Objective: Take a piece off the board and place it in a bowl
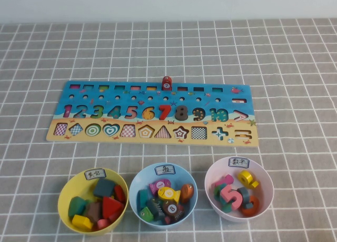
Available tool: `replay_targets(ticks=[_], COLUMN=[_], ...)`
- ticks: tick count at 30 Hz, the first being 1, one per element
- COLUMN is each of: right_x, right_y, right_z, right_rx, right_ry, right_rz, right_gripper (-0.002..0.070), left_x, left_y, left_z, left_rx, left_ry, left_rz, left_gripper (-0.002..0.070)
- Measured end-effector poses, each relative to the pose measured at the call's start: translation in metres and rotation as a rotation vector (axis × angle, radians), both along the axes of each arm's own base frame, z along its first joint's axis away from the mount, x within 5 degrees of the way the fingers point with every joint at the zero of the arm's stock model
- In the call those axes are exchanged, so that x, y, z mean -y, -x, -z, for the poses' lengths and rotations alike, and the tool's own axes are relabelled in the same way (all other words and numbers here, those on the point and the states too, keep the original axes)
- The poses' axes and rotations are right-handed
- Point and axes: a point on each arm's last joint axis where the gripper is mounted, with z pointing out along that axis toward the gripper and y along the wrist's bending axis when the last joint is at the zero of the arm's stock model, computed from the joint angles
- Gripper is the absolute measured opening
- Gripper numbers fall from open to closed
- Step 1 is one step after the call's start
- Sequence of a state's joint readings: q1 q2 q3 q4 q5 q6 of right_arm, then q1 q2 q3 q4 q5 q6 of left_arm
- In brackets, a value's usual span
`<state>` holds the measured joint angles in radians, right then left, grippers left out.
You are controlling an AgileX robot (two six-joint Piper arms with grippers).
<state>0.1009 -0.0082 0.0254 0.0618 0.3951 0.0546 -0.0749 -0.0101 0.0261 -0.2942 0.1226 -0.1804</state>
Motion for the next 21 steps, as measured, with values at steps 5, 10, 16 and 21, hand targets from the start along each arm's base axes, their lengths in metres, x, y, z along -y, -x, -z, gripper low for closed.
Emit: replay_targets(ticks=[5,10,16,21], right_x=[0.0,0.0,0.0,0.0], right_y=[0.0,0.0,0.0,0.0], right_z=[0.0,0.0,0.0,0.0], right_rx=[0.0,0.0,0.0,0.0], right_ry=[0.0,0.0,0.0,0.0], right_rz=[0.0,0.0,0.0,0.0], right_gripper=[-0.0017,-0.0017,-0.0017,-0.0017], left_x=[0.0,-0.001,0.001,0.005], left_y=[0.0,0.0,0.003,-0.011], left_z=[-0.001,-0.001,-0.029,-0.078], left_rx=[0.011,0.021,0.017,-0.098], left_ry=[-0.011,-0.042,-0.019,-0.031], left_rz=[-0.003,-0.006,0.017,0.052], left_gripper=[-0.0005,-0.0005,-0.0005,-0.0005])
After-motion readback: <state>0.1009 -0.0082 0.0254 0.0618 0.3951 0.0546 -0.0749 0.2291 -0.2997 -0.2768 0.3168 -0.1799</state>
